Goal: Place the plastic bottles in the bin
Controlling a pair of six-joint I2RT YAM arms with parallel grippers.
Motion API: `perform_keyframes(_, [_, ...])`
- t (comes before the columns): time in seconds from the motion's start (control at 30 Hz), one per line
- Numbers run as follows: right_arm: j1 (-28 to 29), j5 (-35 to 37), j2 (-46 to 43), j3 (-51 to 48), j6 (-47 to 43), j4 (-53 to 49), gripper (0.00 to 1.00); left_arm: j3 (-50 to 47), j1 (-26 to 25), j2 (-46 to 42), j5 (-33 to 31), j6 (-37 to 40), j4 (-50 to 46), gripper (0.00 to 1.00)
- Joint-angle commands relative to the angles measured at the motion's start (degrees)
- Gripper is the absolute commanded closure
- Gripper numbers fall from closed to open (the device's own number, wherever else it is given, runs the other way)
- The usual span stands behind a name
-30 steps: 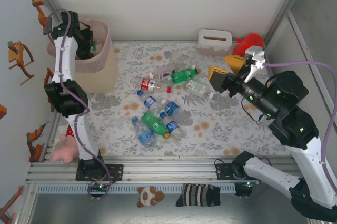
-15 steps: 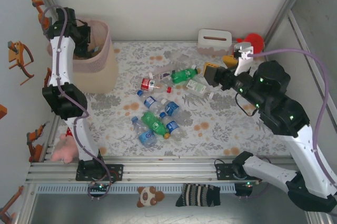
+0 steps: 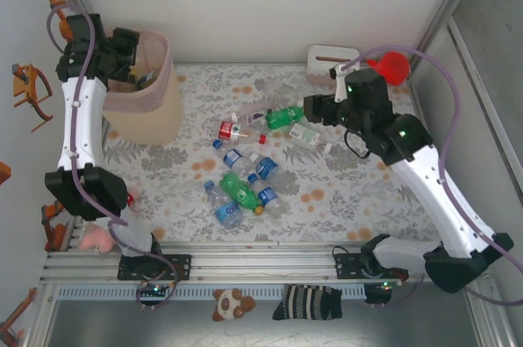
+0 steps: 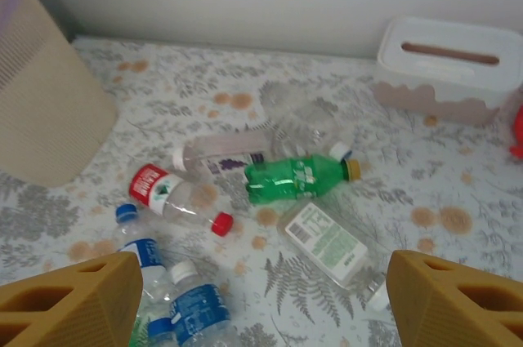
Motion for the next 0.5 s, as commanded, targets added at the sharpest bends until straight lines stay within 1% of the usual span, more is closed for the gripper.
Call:
perform_keyframes(0.0, [-2.52, -3.01, 3.24, 0.82, 3.68, -2.05, 0.22, -8.75, -0.42, -6.71, 4.42, 6.56, 13.5, 0.2])
perform_keyframes(0.1, [-5.34, -6.51, 6.46, 0.24, 6.44, -1.96, 0.23, -19.41, -0.46, -13.06, 7.83, 6.95, 25.29, 0.23])
perform_keyframes(0.13, [-6.02, -7.19, 7.62, 0.08, 6.37, -1.83, 0.23, -21.92, -0.52, -14.86, 8.56, 8.0, 27.71, 0.24])
perform_keyframes(0.2, [-6.4, -6.98, 9.87, 0.14, 3.61, -2.11, 0.23, -24.79, -0.55, -17.35, 10.0, 11.11, 29.42, 0.24])
perform_keyframes(0.3, [-6.44, -7.49, 13.7, 0.66, -4.59, -2.74, 0.23, -28.07, -0.56, -20.13, 13.18, 14.94, 30.26, 0.24])
perform_keyframes(0.4, [-6.41, -8.76, 18.72, 1.92, -14.29, -4.36, 0.23, -32.04, -0.64, -22.37, 19.42, 16.9, 34.81, 0.23])
perform_keyframes(0.47, [-6.47, -9.85, 22.88, 3.66, -19.91, -6.87, 0.23, -34.64, -0.65, -23.52, 23.52, 17.54, 38.19, 0.21])
